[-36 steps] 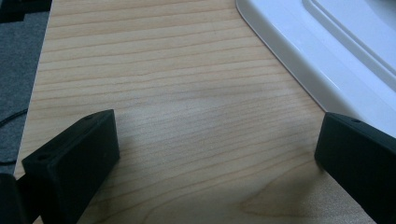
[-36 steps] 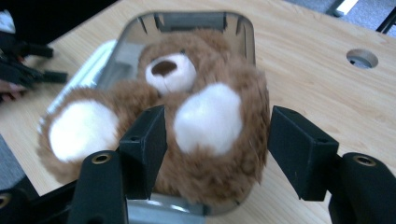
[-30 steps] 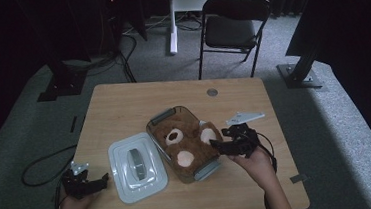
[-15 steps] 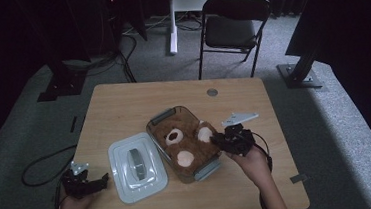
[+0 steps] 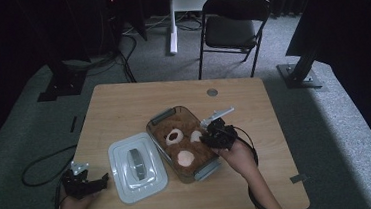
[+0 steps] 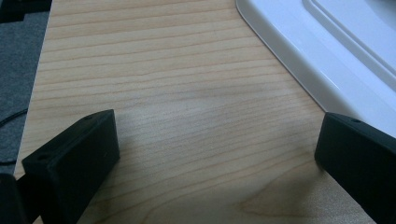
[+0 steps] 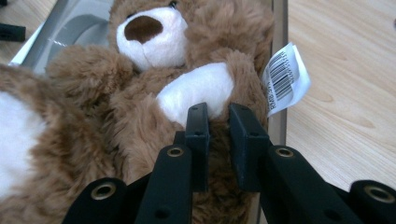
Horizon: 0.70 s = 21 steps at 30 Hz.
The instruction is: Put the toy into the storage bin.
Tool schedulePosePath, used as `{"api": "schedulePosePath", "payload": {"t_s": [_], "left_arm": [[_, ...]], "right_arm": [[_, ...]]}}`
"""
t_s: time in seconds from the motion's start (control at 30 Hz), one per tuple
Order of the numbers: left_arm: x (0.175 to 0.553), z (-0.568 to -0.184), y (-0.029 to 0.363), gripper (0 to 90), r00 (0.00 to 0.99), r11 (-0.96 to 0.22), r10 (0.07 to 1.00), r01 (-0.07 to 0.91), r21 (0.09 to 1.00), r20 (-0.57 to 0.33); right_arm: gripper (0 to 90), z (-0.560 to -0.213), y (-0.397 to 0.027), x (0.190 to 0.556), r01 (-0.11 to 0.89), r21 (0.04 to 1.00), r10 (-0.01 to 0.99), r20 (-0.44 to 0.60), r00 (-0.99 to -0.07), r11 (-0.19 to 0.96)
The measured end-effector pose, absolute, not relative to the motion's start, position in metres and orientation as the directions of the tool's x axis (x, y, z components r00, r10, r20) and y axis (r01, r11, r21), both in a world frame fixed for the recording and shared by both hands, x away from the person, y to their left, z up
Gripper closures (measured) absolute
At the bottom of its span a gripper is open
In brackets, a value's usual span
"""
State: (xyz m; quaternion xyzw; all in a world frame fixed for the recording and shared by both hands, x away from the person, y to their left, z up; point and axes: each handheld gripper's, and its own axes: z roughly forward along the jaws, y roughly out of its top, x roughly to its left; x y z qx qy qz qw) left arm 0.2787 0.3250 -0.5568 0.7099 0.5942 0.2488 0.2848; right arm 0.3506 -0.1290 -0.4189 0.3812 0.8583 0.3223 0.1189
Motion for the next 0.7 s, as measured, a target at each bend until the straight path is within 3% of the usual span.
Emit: {"api": "schedulePosePath", "payload": {"t_s": [0.2,0.37,0.43,0.7], "left_arm": [[0.279,-0.557,0.325,0.5,0.171,-0.133,0.985,0.702,0.700,0.016],[0.279,-0.557,0.325,0.5,0.171,-0.133,0.985,0.702,0.699,0.016],[0.279,-0.557,0.325,0.5,0.171,-0.133,0.985,0.702,0.699,0.015],[0.279,-0.557,0.325,0.5,0.171,-0.133,0.985,0.702,0.699,0.015]], "right_arm": [[82.8,-0.426,-0.122,0.365,0.609,0.574,0.719,0.050,-0.694,0.548],[86.2,-0.435,-0.110,0.372,0.616,0.484,0.713,-0.023,-0.701,0.622],[87.2,-0.442,-0.098,0.372,0.608,0.433,0.710,-0.114,-0.695,0.665],[87.1,-0.442,-0.097,0.368,0.599,0.444,0.710,-0.135,-0.691,0.667]]}}
